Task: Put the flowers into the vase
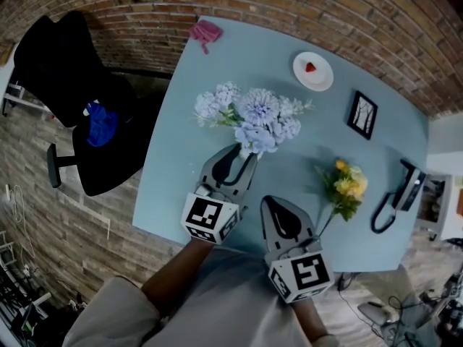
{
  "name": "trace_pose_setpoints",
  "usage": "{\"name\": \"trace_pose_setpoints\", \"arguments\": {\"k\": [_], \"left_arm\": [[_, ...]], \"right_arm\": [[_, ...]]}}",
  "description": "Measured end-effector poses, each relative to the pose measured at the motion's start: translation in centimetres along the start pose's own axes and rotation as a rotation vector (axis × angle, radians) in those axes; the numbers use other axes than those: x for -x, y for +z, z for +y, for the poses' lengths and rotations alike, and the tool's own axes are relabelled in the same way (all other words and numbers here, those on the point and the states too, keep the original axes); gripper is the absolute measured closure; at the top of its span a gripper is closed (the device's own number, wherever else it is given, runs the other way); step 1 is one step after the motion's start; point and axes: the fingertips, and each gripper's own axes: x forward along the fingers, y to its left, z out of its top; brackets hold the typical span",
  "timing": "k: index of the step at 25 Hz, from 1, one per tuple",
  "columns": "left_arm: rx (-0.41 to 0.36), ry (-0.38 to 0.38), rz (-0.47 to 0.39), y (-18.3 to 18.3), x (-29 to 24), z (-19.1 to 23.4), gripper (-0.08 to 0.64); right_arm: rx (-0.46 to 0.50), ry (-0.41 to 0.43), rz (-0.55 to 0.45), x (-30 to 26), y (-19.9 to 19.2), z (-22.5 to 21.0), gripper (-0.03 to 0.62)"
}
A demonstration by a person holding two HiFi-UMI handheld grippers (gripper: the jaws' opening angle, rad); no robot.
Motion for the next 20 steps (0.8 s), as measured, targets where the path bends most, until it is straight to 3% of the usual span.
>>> {"name": "trace_pose_setpoints", "arguments": {"k": [5,11,20], "left_arm": [[0.011,0.003,0.009,-0.3,0.7,-0.2,0.434],[-0.035,-0.004,0.003,0.1,2.0,-1.0,0.532],[0.003,-0.040,0.016,1.2,4.4,-3.4,0.548]], "right_arm": [[0.003,0.001,-0.016,0.5,0.1,0.2,0.569],[0.015,-0.004,-0.039,1.2,0.3,0.5,0.569],[0.029,-0.010,-0.085,3.1,0.6,1.3,0.569]]}}
